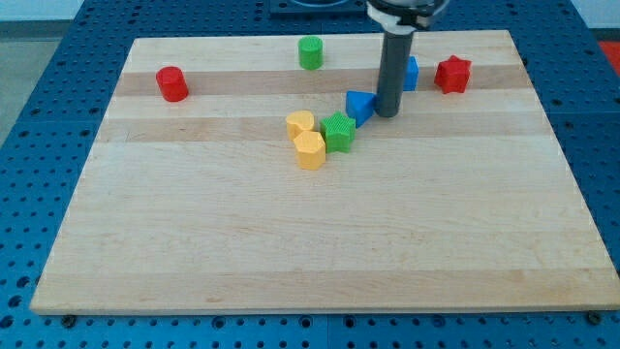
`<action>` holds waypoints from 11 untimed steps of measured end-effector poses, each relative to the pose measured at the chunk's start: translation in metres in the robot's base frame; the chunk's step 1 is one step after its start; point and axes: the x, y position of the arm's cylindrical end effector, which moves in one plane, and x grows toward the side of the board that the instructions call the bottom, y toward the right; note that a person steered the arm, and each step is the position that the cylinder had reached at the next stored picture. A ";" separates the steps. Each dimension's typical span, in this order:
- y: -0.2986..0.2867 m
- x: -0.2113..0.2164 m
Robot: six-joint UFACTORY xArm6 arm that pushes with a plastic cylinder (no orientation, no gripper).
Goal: Move the blue triangle into the yellow heart
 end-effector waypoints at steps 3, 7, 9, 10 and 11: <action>-0.025 0.000; -0.055 -0.029; -0.073 -0.021; -0.081 -0.007; -0.081 -0.014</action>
